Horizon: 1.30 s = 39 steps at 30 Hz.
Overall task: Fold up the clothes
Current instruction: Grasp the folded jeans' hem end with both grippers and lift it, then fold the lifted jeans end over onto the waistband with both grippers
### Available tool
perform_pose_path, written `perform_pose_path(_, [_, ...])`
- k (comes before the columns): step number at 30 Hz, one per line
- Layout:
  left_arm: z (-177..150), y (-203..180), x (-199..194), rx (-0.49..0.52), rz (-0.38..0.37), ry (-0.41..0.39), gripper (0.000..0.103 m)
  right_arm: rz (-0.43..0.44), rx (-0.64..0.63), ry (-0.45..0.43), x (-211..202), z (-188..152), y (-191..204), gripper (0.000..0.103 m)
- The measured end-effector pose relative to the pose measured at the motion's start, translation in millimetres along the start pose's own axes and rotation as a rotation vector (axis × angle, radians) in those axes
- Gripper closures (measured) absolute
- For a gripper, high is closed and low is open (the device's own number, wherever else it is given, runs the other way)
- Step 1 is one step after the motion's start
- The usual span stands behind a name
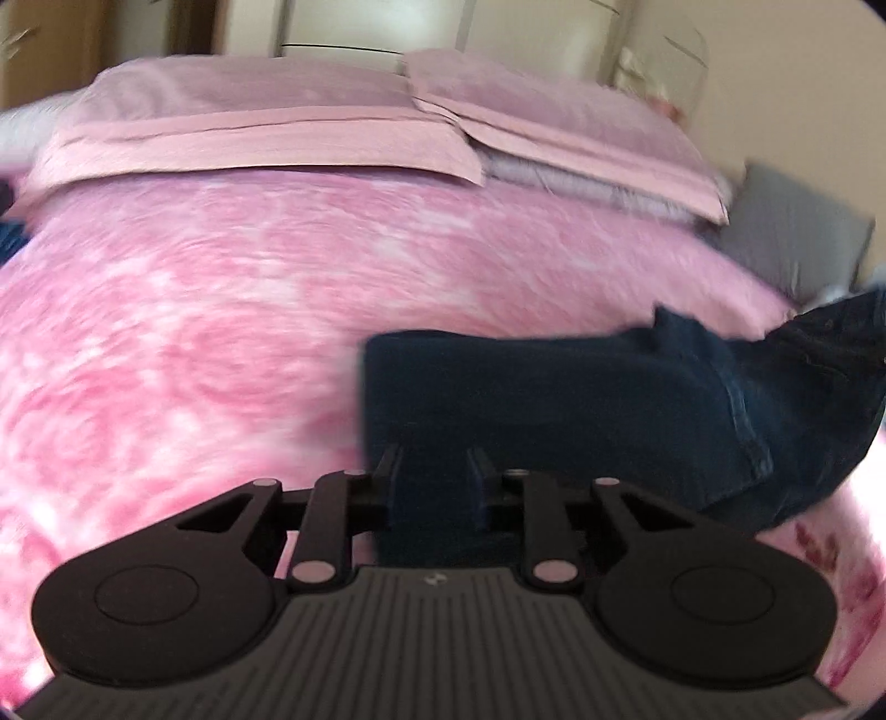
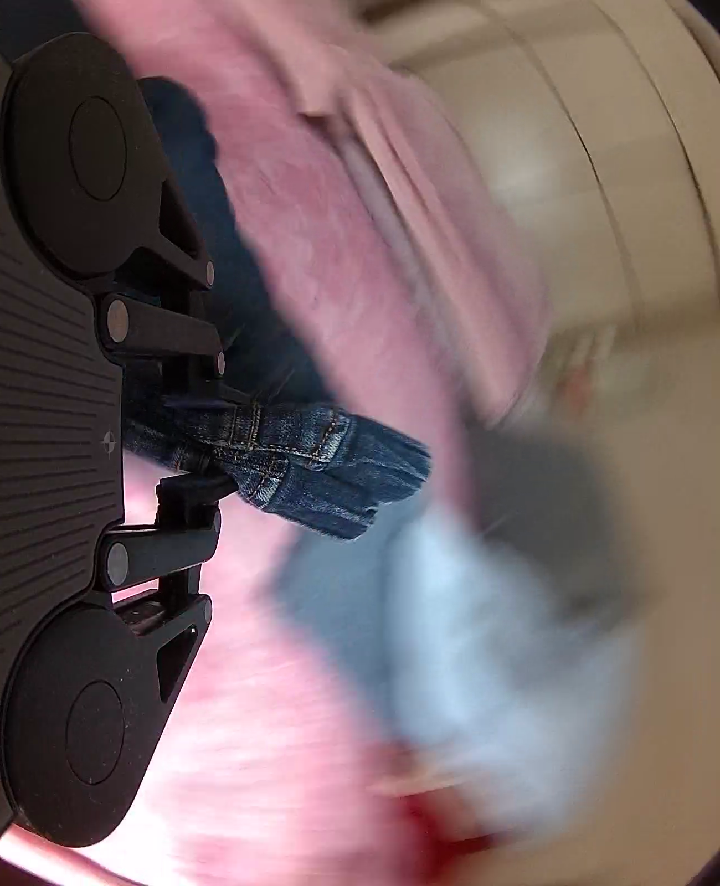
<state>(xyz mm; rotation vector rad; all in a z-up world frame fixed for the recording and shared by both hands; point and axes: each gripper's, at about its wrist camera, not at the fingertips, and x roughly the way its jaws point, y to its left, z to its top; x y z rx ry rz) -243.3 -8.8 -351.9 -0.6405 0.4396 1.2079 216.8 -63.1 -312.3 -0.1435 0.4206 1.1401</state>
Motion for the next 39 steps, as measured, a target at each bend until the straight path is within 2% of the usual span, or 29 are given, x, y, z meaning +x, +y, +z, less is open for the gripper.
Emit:
perform_pose_path(1, [-1.1, 10.8, -6.0, -0.036, -0.006, -0.008, 0.083, 0.010, -0.114, -0.059, -9.7, 6.2, 25.5, 0.082])
perform_pose_path(4, [-8.9, 38.3, -19.5, -0.131, -0.022, -0.016, 0.085, 0.153, -0.434, -0.222, -47.6, -1.8, 106.3, 0.082])
perform_pose_path(7, [-22.2, 57.3, -27.4, -0.201, -0.027, -0.001, 0.086, 0.327, -0.716, -0.333, -87.0, -40.2, 172.2, 0.082])
perform_pose_path(9, [-31.1, 70.0, -32.7, -0.247, -0.030, 0.009, 0.087, 0.454, -0.887, -0.320, -103.5, -78.5, 207.3, 0.080])
perform_pose_path(11, [-40.0, 82.6, -38.0, -0.293, -0.033, 0.019, 0.087, 0.542, -1.075, -0.257, -109.8, -123.3, 236.7, 0.076])
perform_pose_path(12, [-44.4, 89.0, -40.7, -0.316, -0.035, 0.024, 0.087, 0.563, -1.163, -0.194, -107.6, -145.0, 247.9, 0.062])
perform_pose_path(13, [-48.8, 95.3, -43.4, -0.340, -0.036, 0.029, 0.087, 0.575, -1.227, -0.133, -105.0, -163.2, 254.6, 0.059])
perform_pose_path(15, [-53.9, 101.5, -47.9, -0.368, -0.040, 0.033, 0.087, 0.543, -1.255, -0.162, -110.8, -181.6, 254.3, 0.056])
perform_pose_path(16, [-54.5, 101.2, -49.7, -0.372, -0.043, 0.032, 0.087, 0.522, -1.248, -0.186, -115.4, -182.9, 252.4, 0.049])
perform_pose_path(18, [-55.7, 100.6, -53.4, -0.381, -0.048, 0.030, 0.087, 0.524, -1.155, -0.165, -120.5, -168.5, 242.6, 0.042])
perform_pose_path(21, [-53.5, 95.3, -57.0, -0.398, -0.087, 0.023, 0.087, 0.495, -1.026, -0.142, -125.2, -146.4, 221.9, 0.041])
perform_pose_path(23, [-49.2, 91.9, -55.6, -0.422, -0.148, 0.018, 0.086, 0.453, -0.934, -0.110, -122.7, -133.2, 203.4, 0.041])
perform_pose_path(26, [-42.0, 89.2, -47.9, -0.489, -0.265, 0.027, 0.075, 0.382, -0.751, -0.025, -116.3, -116.3, 174.6, 0.041])
perform_pose_path(27, [-39.4, 89.6, -42.7, -0.521, -0.304, 0.040, 0.074, 0.357, -0.685, 0.007, -113.8, -110.5, 164.7, 0.041])
perform_pose_path(29, [-36.4, 90.3, -33.4, -0.577, -0.366, 0.056, 0.072, 0.328, -0.475, 0.096, -105.3, -95.0, 140.0, 0.041])
perform_pose_path(31, [-33.8, 89.7, -23.2, -0.614, -0.387, 0.072, 0.071, 0.302, -0.223, 0.192, -91.4, -78.3, 114.4, 0.042])
perform_pose_path(33, [-31.7, 87.9, -15.4, -0.626, -0.389, 0.079, 0.071, 0.316, 0.069, 0.302, -70.0, -65.2, 83.4, 0.042])
perform_pose_path(35, [-31.1, 85.7, -9.2, -0.633, -0.384, 0.090, 0.071, 0.338, 0.279, 0.379, -57.1, -61.1, 63.5, 0.044])
perform_pose_path(36, [-31.6, 84.9, -6.8, -0.637, -0.384, 0.094, 0.071, 0.359, 0.357, 0.403, -53.0, -59.3, 57.0, 0.048])
perform_pose_path(39, [-32.1, 82.6, 0.7, -0.652, -0.383, 0.100, 0.070, 0.425, 0.473, 0.422, -54.7, -57.2, 55.7, 0.048])
